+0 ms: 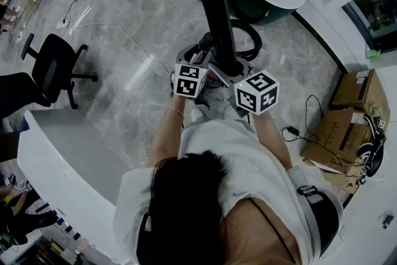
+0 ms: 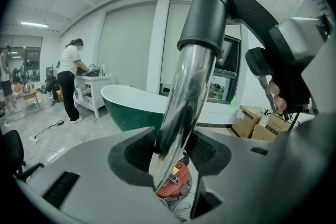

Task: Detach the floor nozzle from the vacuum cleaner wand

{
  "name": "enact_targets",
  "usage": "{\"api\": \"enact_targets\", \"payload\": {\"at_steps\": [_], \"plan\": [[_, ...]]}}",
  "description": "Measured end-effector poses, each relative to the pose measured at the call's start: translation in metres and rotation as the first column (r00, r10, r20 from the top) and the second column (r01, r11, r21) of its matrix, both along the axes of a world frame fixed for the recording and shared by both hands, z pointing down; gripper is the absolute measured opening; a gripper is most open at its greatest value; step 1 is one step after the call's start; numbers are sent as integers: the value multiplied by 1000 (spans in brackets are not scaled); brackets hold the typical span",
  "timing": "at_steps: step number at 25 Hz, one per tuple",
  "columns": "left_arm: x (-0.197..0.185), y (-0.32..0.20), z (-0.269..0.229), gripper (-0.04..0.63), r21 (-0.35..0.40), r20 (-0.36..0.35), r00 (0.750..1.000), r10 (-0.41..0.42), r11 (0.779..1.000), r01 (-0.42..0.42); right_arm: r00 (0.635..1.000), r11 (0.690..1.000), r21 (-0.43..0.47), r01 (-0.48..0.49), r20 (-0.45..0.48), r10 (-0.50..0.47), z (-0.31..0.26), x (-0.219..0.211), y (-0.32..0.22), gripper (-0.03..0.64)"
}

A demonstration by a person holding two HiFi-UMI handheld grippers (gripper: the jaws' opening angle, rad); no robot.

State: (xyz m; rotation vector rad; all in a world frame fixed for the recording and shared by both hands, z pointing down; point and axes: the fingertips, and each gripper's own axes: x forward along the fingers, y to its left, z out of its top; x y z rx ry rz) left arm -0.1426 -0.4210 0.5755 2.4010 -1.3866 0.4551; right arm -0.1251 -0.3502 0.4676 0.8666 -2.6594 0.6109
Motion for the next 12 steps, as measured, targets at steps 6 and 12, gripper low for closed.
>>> {"api": "enact_targets", "payload": {"at_steps": [6, 12], "plan": [[4, 2, 1, 176, 2, 1, 1000, 17, 1000, -17, 999, 999, 23, -27, -16, 28, 0, 3, 3, 118], [4, 4, 0, 176, -3, 10, 1000, 20, 1000, -20, 999, 999, 23, -48, -16, 48, -1, 3, 5, 118]]}}
